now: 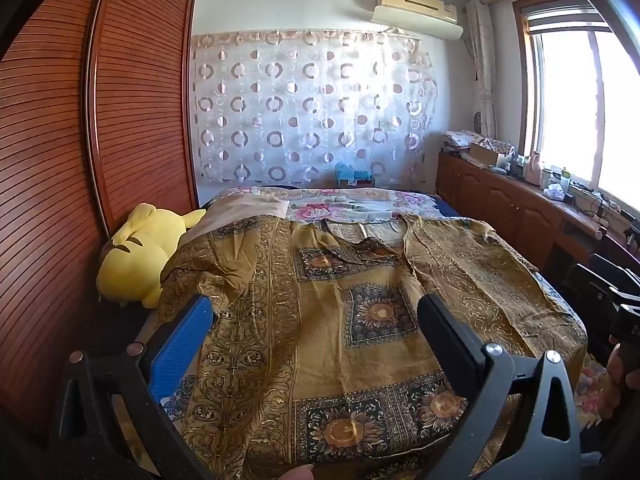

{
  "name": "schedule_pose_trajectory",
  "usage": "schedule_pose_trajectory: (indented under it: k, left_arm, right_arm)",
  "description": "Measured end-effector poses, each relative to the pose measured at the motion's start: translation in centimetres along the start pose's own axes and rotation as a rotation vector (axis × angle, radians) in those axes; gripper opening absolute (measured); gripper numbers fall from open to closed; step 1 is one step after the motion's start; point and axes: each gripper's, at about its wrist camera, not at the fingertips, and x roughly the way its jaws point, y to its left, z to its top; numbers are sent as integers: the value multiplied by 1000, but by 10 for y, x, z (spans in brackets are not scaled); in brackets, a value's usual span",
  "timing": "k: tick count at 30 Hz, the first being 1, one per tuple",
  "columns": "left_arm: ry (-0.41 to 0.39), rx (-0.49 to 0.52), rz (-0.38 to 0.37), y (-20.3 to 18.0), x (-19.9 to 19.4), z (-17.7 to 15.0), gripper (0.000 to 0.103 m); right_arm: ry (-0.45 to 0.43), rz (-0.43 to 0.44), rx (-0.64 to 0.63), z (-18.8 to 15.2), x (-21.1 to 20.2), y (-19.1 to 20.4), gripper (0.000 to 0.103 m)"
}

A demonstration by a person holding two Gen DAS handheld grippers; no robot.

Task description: Fold small clothes

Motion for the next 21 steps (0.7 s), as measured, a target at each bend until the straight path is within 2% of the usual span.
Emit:
schedule_pose_trajectory:
  k: [21]
  left_arm:
    - [-14,11,4,-6,-2,1,102]
  right_arm:
    - [3,-1,2,0,-2,-1,103]
